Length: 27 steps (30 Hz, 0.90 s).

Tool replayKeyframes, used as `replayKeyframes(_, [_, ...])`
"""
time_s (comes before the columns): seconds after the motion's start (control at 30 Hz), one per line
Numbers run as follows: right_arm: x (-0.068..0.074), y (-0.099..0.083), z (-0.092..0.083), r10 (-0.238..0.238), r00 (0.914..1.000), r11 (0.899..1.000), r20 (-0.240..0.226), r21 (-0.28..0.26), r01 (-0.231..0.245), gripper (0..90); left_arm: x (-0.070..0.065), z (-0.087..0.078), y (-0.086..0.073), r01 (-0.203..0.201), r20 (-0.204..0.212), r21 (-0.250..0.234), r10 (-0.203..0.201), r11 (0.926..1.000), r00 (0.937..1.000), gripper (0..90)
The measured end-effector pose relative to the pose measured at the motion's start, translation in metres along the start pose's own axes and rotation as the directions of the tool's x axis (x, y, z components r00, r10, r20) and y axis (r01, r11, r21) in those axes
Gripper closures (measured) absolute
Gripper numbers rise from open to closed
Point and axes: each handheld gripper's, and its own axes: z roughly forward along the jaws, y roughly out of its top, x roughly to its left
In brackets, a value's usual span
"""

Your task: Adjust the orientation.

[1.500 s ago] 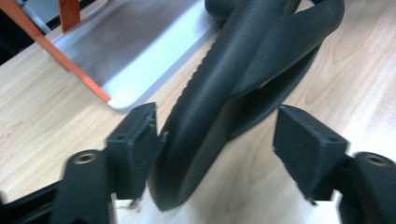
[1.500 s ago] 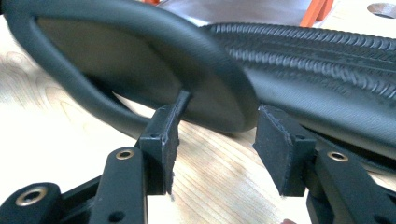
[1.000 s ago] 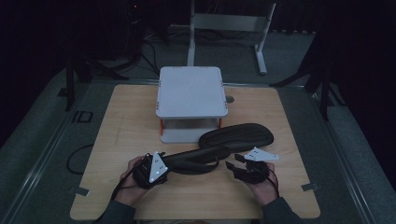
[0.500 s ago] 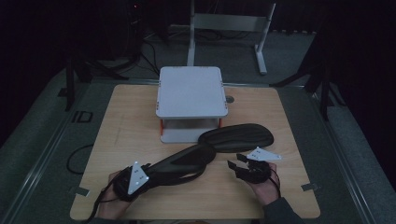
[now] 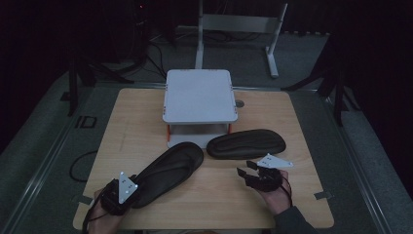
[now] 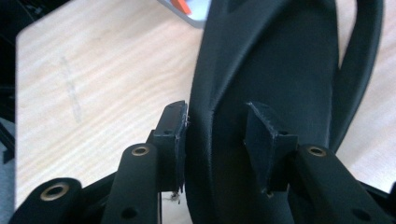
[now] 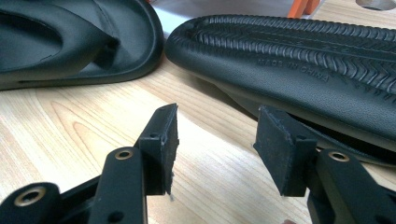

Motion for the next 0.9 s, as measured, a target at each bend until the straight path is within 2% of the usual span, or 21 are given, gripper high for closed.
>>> replayKeyframes(0.1, [0.0, 0.0, 0.0, 0.0, 1.0, 1.0, -0.001, 0.001, 0.0, 48.2, -0.005, 0.004, -0.004, -0.018, 0.014, 0.013, 0.017, 0.9998, 0.9997, 50.8])
replayKeyframes(0.13, [0.0, 0.0, 0.0, 0.0, 1.0, 1.0, -0.002, 0.001, 0.0, 48.2, -0.008, 0.006, -0.005, -0.025, 0.036, 0.014, 0.024, 0.9996, 0.9991, 49.5])
replayKeyframes(0.17, [0.001, 0.0, 0.001, -0.003, 1.0, 1.0, -0.001, 0.001, 0.003, 48.2, -0.009, 0.008, -0.005, -0.033, 0.083, 0.014, 0.032, 0.9994, 0.9961, 50.3])
replayKeyframes(0.2, [0.001, 0.0, 0.001, -0.004, 1.0, 1.0, -0.002, 0.001, 0.004, 48.1, -0.012, 0.009, -0.004, -0.045, 0.109, 0.008, 0.044, 0.999, 0.9931, 51.0])
replayKeyframes(0.27, [0.001, 0.0, 0.001, -0.004, 1.0, 1.0, -0.002, 0.001, 0.004, 48.1, -0.019, 0.013, -0.001, -0.072, 0.132, 0.006, 0.07, 0.9974, 0.9887, 50.2])
replayKeyframes(0.33, [0.0, 0.0, 0.001, 0.001, 1.0, 1.0, -0.003, 0.003, -0.001, 48.1, -0.025, 0.017, 0.005, -0.095, 0.135, -0.009, 0.095, 0.9954, 0.9862, 49.3])
replayKeyframes(0.43, [0.0, 0.0, 0.001, 0.0, 1.0, 1.0, -0.003, 0.002, 0.0, 48.0, -0.027, 0.021, 0.013, -0.1, 0.14, -0.029, 0.104, 0.9945, 0.9848, 47.7])
replayKeyframes(0.6, [0.0, 0.0, 0.001, 0.0, 1.0, 1.0, -0.003, 0.003, 0.0, 48.0, -0.021, 0.033, 0.036, -0.087, 0.143, -0.079, 0.097, 0.9931, 0.985, 44.7])
replayKeyframes(0.67, [0.0, -0.001, 0.001, -0.001, 1.0, 1.0, -0.004, 0.003, 0.001, 48.0, -0.018, 0.04, 0.045, -0.095, 0.139, -0.091, 0.107, 0.9913, 0.9845, 44.5])
replayKeyframes(0.8, [0.0, -0.001, 0.001, 0.0, 1.0, 1.0, -0.005, 0.004, 0.0, 47.8, -0.017, 0.055, 0.06, -0.112, 0.157, -0.099, 0.126, 0.9888, 0.9795, 42.9])
replayKeyframes(0.9, [-0.001, -0.001, 0.002, 0.001, 1.0, 1.0, -0.004, 0.005, -0.001, 47.8, -0.019, 0.068, 0.07, -0.137, 0.171, -0.08, 0.149, 0.9873, 0.974, 43.1])
